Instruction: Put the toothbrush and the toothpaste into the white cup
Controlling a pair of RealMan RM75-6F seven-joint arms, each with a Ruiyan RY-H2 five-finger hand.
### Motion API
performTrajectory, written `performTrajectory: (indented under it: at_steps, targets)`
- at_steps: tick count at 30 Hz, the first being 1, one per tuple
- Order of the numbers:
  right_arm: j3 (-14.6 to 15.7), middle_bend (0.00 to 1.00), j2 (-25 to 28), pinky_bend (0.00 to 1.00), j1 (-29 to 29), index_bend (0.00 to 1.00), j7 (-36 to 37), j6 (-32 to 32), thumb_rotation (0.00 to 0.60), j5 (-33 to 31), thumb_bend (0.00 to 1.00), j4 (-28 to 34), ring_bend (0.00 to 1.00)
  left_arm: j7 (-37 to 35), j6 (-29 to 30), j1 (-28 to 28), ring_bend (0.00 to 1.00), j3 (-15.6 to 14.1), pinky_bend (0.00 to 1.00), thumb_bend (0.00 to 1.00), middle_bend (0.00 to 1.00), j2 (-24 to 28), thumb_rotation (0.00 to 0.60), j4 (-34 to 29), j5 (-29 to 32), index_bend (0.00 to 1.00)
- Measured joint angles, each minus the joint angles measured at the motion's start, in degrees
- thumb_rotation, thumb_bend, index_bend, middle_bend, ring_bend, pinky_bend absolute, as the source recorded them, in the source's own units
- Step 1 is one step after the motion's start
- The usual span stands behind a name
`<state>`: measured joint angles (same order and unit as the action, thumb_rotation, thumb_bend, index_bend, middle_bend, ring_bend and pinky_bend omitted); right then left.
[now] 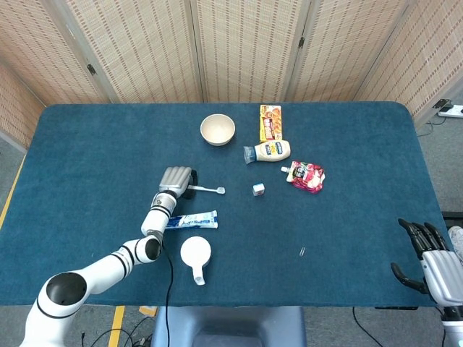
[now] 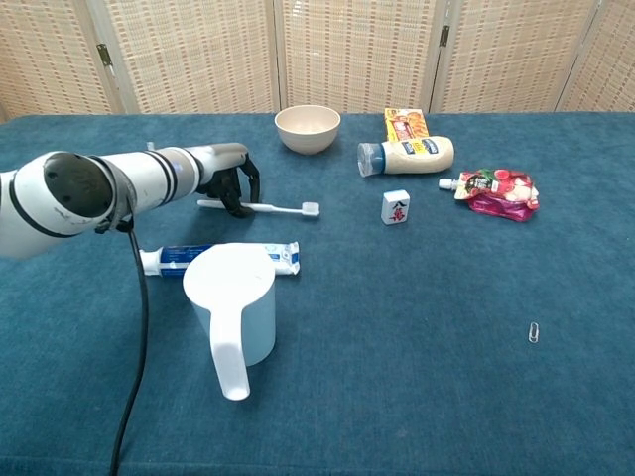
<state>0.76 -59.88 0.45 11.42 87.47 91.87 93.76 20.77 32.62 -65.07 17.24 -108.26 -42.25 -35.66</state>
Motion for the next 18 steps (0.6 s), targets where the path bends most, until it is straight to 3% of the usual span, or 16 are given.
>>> performTrajectory:
  at_steps: [8,18]
  targets:
    - [0.0,0.15,0.0,0.08,0.3,0.06,-0.2,0.1,0.600,0.8,0.25,0.4,0.13,-5.4,2.4,3.1,0.89,2.0,1.00,0.46,0.98,7.2,0.600,-10.6,-3.8,0.60]
    - [-0.1,0.15,0.0,0.08,0.9,0.06,-0.6,0.2,0.600,2.0,0.25,0.8,0.13,-16.3,4.2,11.7,0.89,3.2,1.00,0.46,0.98,22.6,0.600,-34.0,-11.2,0.61]
